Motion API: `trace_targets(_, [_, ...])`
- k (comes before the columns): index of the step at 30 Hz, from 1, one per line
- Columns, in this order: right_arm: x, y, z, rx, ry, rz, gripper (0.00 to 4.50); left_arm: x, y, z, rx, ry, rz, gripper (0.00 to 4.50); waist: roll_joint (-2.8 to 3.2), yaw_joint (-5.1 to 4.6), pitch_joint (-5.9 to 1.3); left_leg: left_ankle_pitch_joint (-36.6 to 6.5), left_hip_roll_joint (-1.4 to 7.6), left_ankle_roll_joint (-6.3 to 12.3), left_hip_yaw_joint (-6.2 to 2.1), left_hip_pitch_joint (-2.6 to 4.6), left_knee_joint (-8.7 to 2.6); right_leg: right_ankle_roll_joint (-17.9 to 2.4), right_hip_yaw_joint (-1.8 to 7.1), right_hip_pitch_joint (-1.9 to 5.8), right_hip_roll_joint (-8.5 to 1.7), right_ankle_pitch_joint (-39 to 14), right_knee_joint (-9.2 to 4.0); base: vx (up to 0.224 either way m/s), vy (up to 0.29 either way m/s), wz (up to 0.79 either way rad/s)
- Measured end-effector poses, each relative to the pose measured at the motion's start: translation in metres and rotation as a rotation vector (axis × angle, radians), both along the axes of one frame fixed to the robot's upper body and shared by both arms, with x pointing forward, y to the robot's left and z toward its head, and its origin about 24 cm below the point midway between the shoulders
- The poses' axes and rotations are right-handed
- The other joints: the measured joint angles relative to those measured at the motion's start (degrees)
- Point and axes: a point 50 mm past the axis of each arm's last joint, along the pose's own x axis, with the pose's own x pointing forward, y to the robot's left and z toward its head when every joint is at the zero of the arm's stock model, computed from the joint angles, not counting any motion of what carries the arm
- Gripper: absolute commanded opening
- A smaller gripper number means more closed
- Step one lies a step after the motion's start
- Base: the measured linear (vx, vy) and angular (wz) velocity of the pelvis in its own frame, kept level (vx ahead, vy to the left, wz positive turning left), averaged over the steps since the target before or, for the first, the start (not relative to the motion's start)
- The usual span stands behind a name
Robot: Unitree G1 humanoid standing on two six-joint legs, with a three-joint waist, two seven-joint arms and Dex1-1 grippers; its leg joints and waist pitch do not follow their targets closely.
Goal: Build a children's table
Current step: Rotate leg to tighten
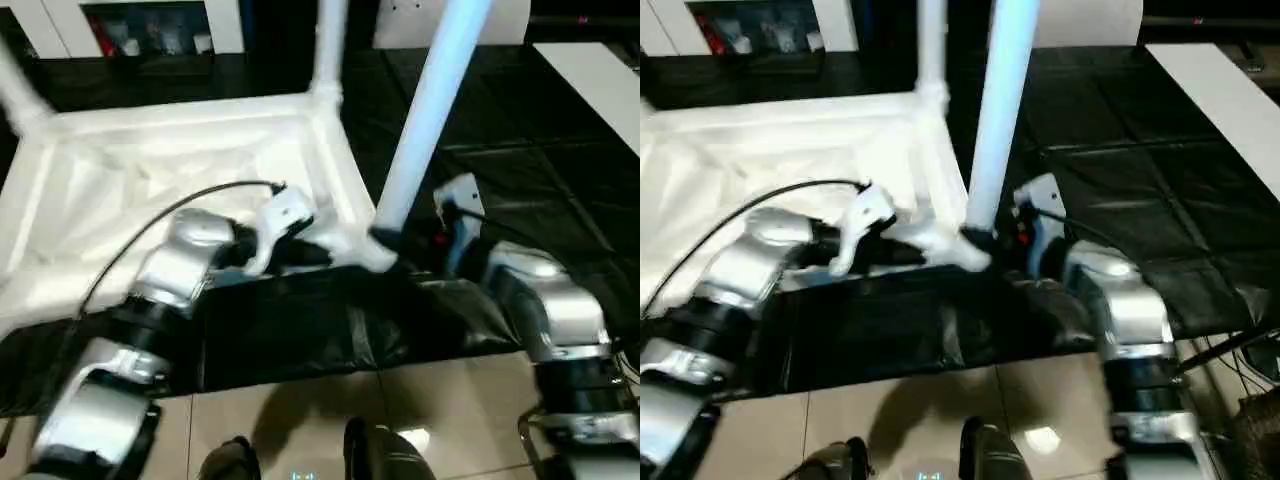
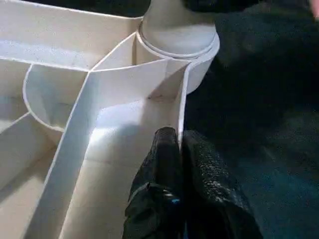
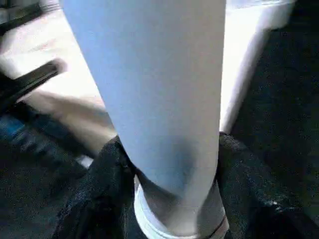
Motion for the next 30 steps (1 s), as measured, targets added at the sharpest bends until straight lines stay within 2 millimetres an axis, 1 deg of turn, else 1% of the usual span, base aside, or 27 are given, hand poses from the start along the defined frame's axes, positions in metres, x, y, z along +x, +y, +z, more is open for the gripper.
trace_targets(4, [0.006, 0.009, 0.005, -0.067, -0.021, -0.193, 1.99, 0.001, -0.018, 0.002, -0.012, -0.011, 0.099, 0.0, 0.01, 0.09, 0.0, 0.0, -0.02, 0.08, 0.01, 0.05, 0.01, 0.0, 0.01, -0.03, -0.04, 0.0, -0.09, 0.0, 0.0, 0.0])
trace_targets(8, [0.007, 0.014, 0.007, -0.077, -0.028, -0.261, 1.96, 0.001, -0.023, 0.003, -0.01, -0.023, 0.126, 0.0, 0.01, -0.01, 0.0, 0.0, -0.05, 0.11, 0.01, 0.03, -0.01, -0.2, 0.01, -0.04, -0.07, 0.1, -0.13, 0.0, 0.0, 0.0])
trace_targets(10, [0.007, 0.014, 0.007, -0.074, -0.031, -0.265, 2.63, 0.0, -0.023, 0.003, -0.009, -0.023, 0.126, 0.0, 0.03, -0.03, 0.02, 0.0, -0.04, 0.11, 0.01, 0.03, -0.06, -0.1, 0.01, -0.04, -0.05, 0.1, -0.13, 0.0, 0.0, 0.0])
trace_targets(11, [0.007, 0.014, 0.006, -0.072, -0.035, -0.264, 2.63, 0.0, -0.023, 0.003, -0.01, -0.025, 0.125, 0.0, 0.05, 0.0, 0.03, 0.0, -0.03, 0.1, 0.0, 0.03, -0.06, 0.0, -0.01, -0.05, -0.04, 0.0, -0.13, 0.0, 0.0, 0.0])
trace_targets(13, [0.006, 0.015, 0.006, -0.065, -0.046, -0.251, 2.85, 0.0, -0.022, 0.004, -0.01, -0.031, 0.125, 0.0, 0.07, -0.05, 0.04, 0.0, -0.03, 0.1, 0.0, 0.02, -0.06, 0.0, 0.0, -0.1, -0.04, 0.0, -0.14, 0.0, 0.0, 0.0])
trace_targets(14, [0.005, 0.014, 0.005, -0.064, -0.055, -0.237, 2.85, -0.001, -0.021, 0.004, -0.007, -0.037, 0.12, 0.0, 0.07, -0.09, 0.04, 0.0, -0.03, 0.11, 0.0, 0.01, -0.07, -0.1, 0.0, -0.11, -0.05, 0.1, -0.15, 0.0, 0.0, 0.0])
trace_targets(17, [0.003, 0.012, 0.005, -0.078, -0.079, -0.174, 3.2, -0.003, -0.018, 0.005, 0.013, -0.058, 0.086, 0.0, 0.07, -0.35, 0.04, 0.0, -0.03, 0.14, 0.0, -0.02, -0.2, -0.2, 0.0, -0.17, -0.03, 0.1, -0.18, 0.0, 0.0, 0.0])
trace_targets(18, [0.002, 0.011, 0.005, -0.075, -0.083, -0.15, 3.2, -0.003, -0.016, 0.006, 0.019, -0.061, 0.074, 0.0, 0.07, -0.43, 0.04, 0.0, -0.02, 0.14, 0.0, -0.02, -0.26, -0.2, -0.01, -0.19, -0.01, 0.1, -0.18, 0.0, 0.0, 0.0])
trace_targets(19, [0.002, 0.01, 0.005, -0.072, -0.088, -0.135, 3.32, -0.003, -0.015, 0.006, 0.022, -0.061, 0.061, 0.0, 0.08, -0.51, 0.05, 0.0, -0.02, 0.14, 0.0, -0.02, -0.32, -0.2, -0.01, -0.2, -0.01, 0.0, -0.18, 0.0, 0.0, 0.0])
trace_targets(22, [0.0, 0.004, 0.005, -0.086, -0.126, -0.018, 3.59, -0.005, -0.008, 0.006, 0.043, -0.072, -0.002, 0.0, 0.09, -0.69, 0.06, 0.0, 0.0, 0.15, 0.01, -0.03, -0.44, -0.2, -0.03, -0.23, 0.03, 0.0, -0.16, 0.0, 0.0, 0.0])
trace_targets(24, [-0.002, -0.001, 0.009, -0.084, -0.155, 0.074, 3.65, -0.008, -0.001, 0.006, 0.06, -0.076, -0.052, 0.0, 0.11, -0.57, 0.07, 0.0, 0.03, 0.15, 0.0, -0.02, -0.46, -0.2, -0.07, -0.23, 0.05, -0.1, -0.14, 0.0, 0.0, 0.0])
trace_targets(26, [-0.005, -0.005, 0.011, -0.083, -0.168, 0.16, 4.02, -0.009, 0.003, 0.006, 0.066, -0.078, -0.095, 0.0, 0.13, -0.28, 0.08, 0.0, 0.04, 0.16, 0.0, 0.0, -0.41, -0.2, -0.08, -0.23, 0.04, -0.1, -0.12, 0.0, 0.0, 0.0])
trace_targets(30, [-0.011, -0.012, 0.012, -0.093, -0.162, 0.322, 4.06, -0.012, 0.014, 0.005, 0.087, -0.079, -0.193, 0.0, 0.12, 0.21, 0.08, 0.0, 0.04, 0.16, -0.01, 0.02, -0.24, -0.3, -0.07, -0.2, 0.02, 0.0, -0.08, 0.0, 0.0, 0.0])
